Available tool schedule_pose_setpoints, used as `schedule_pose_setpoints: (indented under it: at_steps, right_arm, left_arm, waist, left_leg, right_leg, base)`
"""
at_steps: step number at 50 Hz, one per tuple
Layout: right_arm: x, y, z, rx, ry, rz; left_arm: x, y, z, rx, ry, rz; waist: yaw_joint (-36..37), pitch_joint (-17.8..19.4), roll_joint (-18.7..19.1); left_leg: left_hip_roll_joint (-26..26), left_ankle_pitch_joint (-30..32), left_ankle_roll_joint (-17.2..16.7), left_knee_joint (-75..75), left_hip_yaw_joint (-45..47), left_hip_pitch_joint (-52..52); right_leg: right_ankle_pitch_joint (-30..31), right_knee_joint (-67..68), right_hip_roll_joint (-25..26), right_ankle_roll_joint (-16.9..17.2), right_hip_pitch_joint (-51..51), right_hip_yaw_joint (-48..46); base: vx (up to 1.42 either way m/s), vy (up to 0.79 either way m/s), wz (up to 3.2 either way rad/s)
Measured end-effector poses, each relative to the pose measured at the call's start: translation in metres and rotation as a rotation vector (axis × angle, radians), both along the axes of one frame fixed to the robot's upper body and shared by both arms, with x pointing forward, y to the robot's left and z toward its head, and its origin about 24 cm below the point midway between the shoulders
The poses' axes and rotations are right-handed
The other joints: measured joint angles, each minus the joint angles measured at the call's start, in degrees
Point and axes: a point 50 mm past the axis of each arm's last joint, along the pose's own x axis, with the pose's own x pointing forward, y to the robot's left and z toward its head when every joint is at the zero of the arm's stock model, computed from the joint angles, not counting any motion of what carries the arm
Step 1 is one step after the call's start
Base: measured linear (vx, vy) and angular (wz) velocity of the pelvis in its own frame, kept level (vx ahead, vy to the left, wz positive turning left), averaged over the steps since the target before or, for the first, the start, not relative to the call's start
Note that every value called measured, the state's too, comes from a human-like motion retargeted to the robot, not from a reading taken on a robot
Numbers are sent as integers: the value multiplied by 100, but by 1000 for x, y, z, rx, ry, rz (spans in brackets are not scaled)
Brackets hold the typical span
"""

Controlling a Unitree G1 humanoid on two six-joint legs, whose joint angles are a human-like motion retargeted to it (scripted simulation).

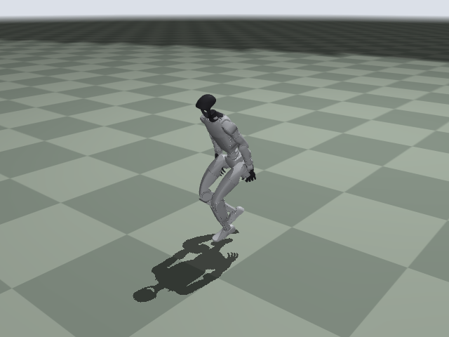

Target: Walk

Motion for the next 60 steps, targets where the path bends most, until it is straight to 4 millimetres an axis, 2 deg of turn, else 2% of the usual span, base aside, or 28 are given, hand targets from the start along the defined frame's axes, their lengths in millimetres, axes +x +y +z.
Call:
schedule_pose_setpoints:
  at_steps: [3,5,10,13,15,18,21,23,26,28,30,35,37,40,44,46,49,52,54,57,60]
  right_arm:
    - [-2,-1,0,-12,10,6]
    - [-5,-2,-1,-17,22,14]
    - [-10,0,-3,-14,46,28]
    - [-11,1,-3,-15,54,35]
    - [-14,2,-4,-22,58,39]
    - [-13,2,-3,-41,52,48]
    - [-9,2,-3,-53,39,58]
    - [-9,4,-3,-51,37,63]
    - [-12,7,-3,-34,45,76]
    - [-14,10,-4,-20,53,88]
    - [-17,13,-4,-8,63,102]
    - [-19,18,-5,-7,75,131]
    - [-20,18,-6,-11,80,132]
    - [-23,16,-7,-15,95,135]
    - [-28,15,-8,-12,118,167]
    - [-23,15,-7,8,110,183]
    - [-15,18,-6,67,93,173]
    - [-11,21,-5,133,90,156]
    - [-9,21,-4,165,93,149]
    - [-6,20,-4,192,103,145]
    - [-5,19,-4,195,117,149]
  left_arm:
    - [-5,-2,-1,-4,22,-8]
    - [-9,-3,-1,-8,38,-16]
    - [-16,-6,-2,-17,68,-39]
    - [-17,-7,-2,-20,69,-37]
    - [-19,-9,-2,-21,69,-30]
    - [-18,-9,-2,-18,60,-23]
    - [-11,-7,-1,-11,39,-32]
    - [-8,-6,-1,-9,27,-45]
    - [-6,-3,0,-9,20,-71]
    - [-6,-2,0,-9,20,-86]
    - [-7,-1,0,-8,24,-100]
    - [-8,2,-1,3,36,-138]
    - [-8,2,-1,7,37,-157]
    - [-10,2,-1,9,37,-178]
    - [-13,0,-1,1,48,-185]
    - [-11,-1,-1,-14,54,-187]
    - [-10,-5,-1,-53,79,-181]
    - [-13,-6,-1,-89,117,-170]
    - [-14,-6,-1,-103,134,-162]
    - [-10,-4,0,-106,132,-151]
    - [0,0,0,-94,95,-134]
  waist:
    - [-74,-61,180]
    - [-81,-125,321]
    - [117,-313,609]
    - [196,-302,679]
    - [257,-342,697]
    - [257,-260,650]
    - [163,-91,520]
    - [145,-57,418]
    - [127,-101,246]
    - [41,-172,109]
    - [-95,-249,-28]
    - [-356,-391,-107]
    - [-318,-418,-49]
    - [-166,-366,33]
    - [0,-239,42]
    - [80,-2,37]
    - [127,177,9]
    - [153,115,-44]
    - [193,62,-78]
    - [303,-5,-113]
    - [425,-60,-145]
  left_leg:
    - [14,-54,-189,-88,-284,303]
    - [78,-152,-320,-114,-476,505]
    - [485,-345,-536,129,-656,898]
    - [640,-483,-553,682,-597,1078]
    - [696,-469,-589,1256,-542,1026]
    - [745,-358,-565,2081,-435,866]
    - [835,-282,-378,2394,-309,597]
    - [909,-393,-243,2106,-239,406]
    - [855,-368,-227,966,-136,281]
    - [662,2,-351,94,-87,285]
    - [418,548,-514,-630,-58,306]
    - [120,1550,-1033,-1434,-275,139]
    - [201,1592,-1136,-1363,-404,-2]
    - [362,1204,-1060,-832,-557,-187]
    - [383,202,-635,603,-553,-534]
    - [416,-26,-447,1190,-461,-453]
    - [347,-84,-205,1482,-361,-209]
    - [208,-54,-32,1409,-350,-7]
    - [73,-25,15,1359,-439,111]
    - [-205,22,-46,1273,-705,274]
    - [-575,266,-331,984,-1091,485]
  right_leg:
    - [-288,-666,131,-122,-557,-74]
    - [-236,-1373,389,-56,-881,-135]
    - [478,-3426,1324,381,-1273,-300]
    - [627,-3634,1549,383,-1289,-353]
    - [480,-3213,1528,195,-1396,-376]
    - [-98,-2441,1311,-220,-1273,-411]
    - [-687,-1812,968,-461,-920,-463]
    - [-856,-1575,767,-521,-652,-529]
    - [-597,-1395,459,-489,-294,-629]
    - [-166,-1267,263,-372,-201,-578]
    - [526,-1120,54,-165,-246,-478]
    - [550,-1600,153,131,-615,-373]
    - [527,-2091,409,256,-735,-382]
    - [267,-2478,777,311,-730,-354]
    - [-878,-1548,825,-90,-670,-272]
    - [-1106,-1088,870,-137,-439,-166]
    - [-837,-637,875,12,-212,9]
    - [-100,-311,759,232,-206,85]
    - [114,-194,744,327,-251,166]
    - [81,-175,828,378,-316,348]
    - [45,-367,1003,419,-294,596]
  base:
    - [55,-6,27]
    - [56,-8,16]
    - [57,-7,-4]
    - [60,-4,32]
    - [63,-3,56]
    - [65,-4,78]
    - [67,-7,103]
    - [67,-9,81]
    - [66,-9,65]
    - [63,-8,75]
    - [60,-8,85]
    - [54,-13,64]
    - [52,-14,5]
    - [53,-13,-5]
    - [53,-12,29]
    - [51,-12,59]
    - [45,-12,92]
    - [37,-14,113]
    - [31,-16,129]
    - [24,-19,157]
    - [17,-22,214]
